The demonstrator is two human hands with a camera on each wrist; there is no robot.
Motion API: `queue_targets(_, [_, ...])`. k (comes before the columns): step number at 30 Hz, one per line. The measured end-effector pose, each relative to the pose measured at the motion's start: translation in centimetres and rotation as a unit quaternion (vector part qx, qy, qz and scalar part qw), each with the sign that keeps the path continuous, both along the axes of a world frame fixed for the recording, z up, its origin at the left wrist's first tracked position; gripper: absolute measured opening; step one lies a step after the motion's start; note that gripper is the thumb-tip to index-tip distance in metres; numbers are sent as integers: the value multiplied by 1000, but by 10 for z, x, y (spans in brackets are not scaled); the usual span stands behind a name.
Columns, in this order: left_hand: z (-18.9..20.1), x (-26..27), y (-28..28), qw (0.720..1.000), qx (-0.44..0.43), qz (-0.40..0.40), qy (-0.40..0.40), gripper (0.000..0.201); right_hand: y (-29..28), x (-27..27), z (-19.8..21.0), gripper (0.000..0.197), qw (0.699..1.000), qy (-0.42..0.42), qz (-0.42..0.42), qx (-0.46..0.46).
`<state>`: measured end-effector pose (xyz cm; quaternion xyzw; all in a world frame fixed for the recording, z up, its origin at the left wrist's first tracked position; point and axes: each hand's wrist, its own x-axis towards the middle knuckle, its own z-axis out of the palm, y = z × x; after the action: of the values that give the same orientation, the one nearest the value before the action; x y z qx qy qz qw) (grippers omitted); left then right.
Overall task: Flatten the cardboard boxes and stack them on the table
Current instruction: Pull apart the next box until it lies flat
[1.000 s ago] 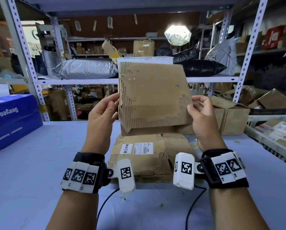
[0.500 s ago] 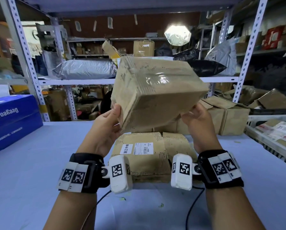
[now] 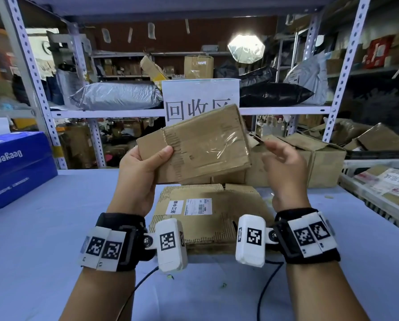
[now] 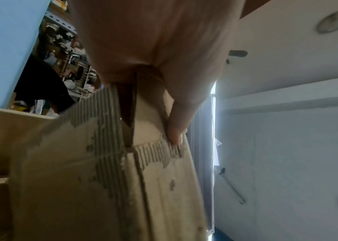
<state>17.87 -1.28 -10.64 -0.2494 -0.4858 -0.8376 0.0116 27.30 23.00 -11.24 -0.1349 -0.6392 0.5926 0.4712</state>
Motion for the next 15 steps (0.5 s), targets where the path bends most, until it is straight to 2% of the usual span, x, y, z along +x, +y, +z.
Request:
queue_targets(2, [-1, 2, 4, 999, -30, 20, 7, 28, -13, 2, 4, 14, 997, -6, 71, 27])
queue_targets(4, [-4, 3, 8, 998, -45, 36, 0, 23, -24, 2, 6, 51, 992, -30, 113, 54])
queue_targets(6, [-7, 5, 11, 998, -47, 32, -12, 23, -33, 0, 5, 77, 988, -55, 96, 105])
queue_targets(10, [-12, 10, 19, 998, -60, 7, -13, 23, -47, -9, -2, 99, 968, -147, 1, 204])
queue_targets(12, [-13, 11, 22, 998, -64, 10, -9, 23, -49, -13, -6, 98, 963, -162, -46, 210])
queue_targets(15, [-14, 12, 24, 997, -72, 21, -3, 23, -49, -14, -10, 78, 968, -146, -74, 189])
